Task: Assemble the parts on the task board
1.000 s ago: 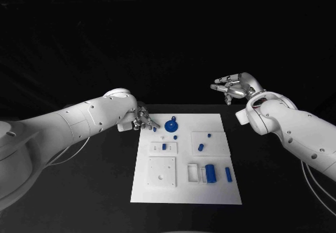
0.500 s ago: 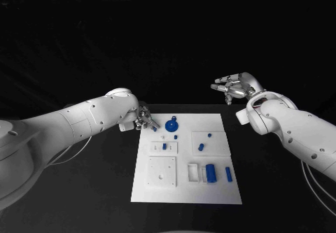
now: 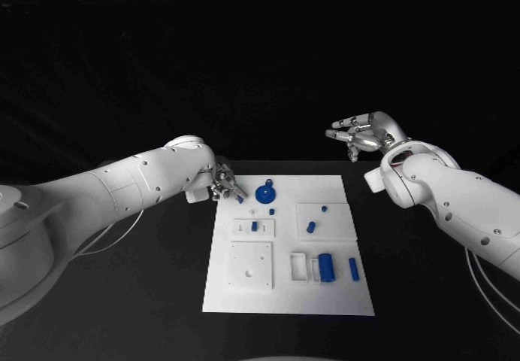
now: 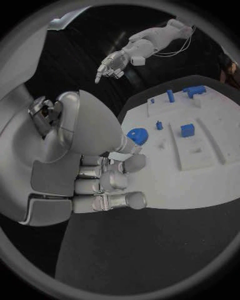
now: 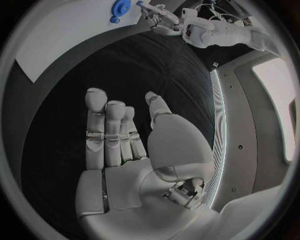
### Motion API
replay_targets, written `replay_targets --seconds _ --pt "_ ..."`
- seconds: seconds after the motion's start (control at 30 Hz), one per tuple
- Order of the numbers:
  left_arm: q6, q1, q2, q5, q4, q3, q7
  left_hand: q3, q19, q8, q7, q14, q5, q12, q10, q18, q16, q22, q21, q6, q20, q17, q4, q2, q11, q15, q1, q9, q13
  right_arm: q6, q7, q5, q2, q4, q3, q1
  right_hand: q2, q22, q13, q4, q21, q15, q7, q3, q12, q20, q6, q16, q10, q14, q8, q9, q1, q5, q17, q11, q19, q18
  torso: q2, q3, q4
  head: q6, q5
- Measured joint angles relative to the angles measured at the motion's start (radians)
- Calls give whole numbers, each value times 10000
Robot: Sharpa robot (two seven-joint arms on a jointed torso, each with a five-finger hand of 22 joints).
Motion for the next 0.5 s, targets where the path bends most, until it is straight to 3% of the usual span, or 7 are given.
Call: replay_targets --seconds 0.07,0.17,0.2,0.23,0.3,0.37,0.5 --pt "5 0 10 9 -9 0 0 23 0 0 0 0 182 0 0 0 0 0 0 0 0 13 -82 61 0 0 102 0 0 0 0 -1 0 0 0 0 0 0 0 0 0 0 0 0 0 0 0 0 0 0 0 0 0 0 0 0 0 1 0 0 -2 -3 0" --pt "8 9 29 23 -20 0 0 139 0 -1 0 0 852 0 0 -1 33 0 0 1 0 19 -222 107 0 0 247 -6 0 1 0 -2 0 0 0 0 0 0 0 0 0 0 0 0 0 0 0 0 0 0 0 0 0 0 0 0 0 0 1 0 -4 -4 1" --pt "9 13 34 26 -21 0 0 161 0 -3 -17 0 1166 0 -4 0 32 0 0 17 0 18 -299 98 -4 0 318 -7 0 1 -1 -2 0 0 0 0 0 0 0 0 0 0 0 0 0 0 0 0 0 0 0 0 0 0 0 0 0 0 1 0 -5 -4 2" --pt "10 16 40 27 -22 0 0 241 -20 -5 -20 0 1799 0 -37 0 32 0 0 20 -21 18 -435 59 -36 1 447 -6 -7 1 -1 -3 0 0 0 0 0 0 0 0 0 0 0 0 0 0 0 0 0 0 0 0 0 0 0 0 0 0 1 0 -5 -4 3" --pt "10 16 44 28 -22 -2 0 425 -60 13 -70 0 2429 0 -36 0 32 3 41 -38 -15 18 -650 38 -35 1 493 57 -19 1 -1 -3 -1 0 0 0 0 0 0 0 0 0 0 0 0 0 0 0 0 0 0 0 0 0 0 0 0 0 1 -1 -4 -10 4" --pt "10 16 45 28 -22 -5 -2 601 -73 102 -46 0 2772 0 -36 0 75 8 71 -64 -2 33 -851 41 -36 0 496 63 -20 1 -1 -4 -3 1 0 0 0 0 0 0 0 0 0 0 0 0 0 0 0 0 0 0 0 0 0 0 0 0 2 -1 -4 -14 4" --pt "9 14 42 28 -14 -9 -4 631 -73 222 -27 0 3142 15 -36 -1 158 7 151 -125 -2 120 -935 47 -36 0 503 63 -55 1 -1 -5 -5 4 0 0 0 0 0 0 0 0 0 0 0 0 0 0 0 0 0 0 0 0 0 0 0 0 3 -5 -1 -17 4"
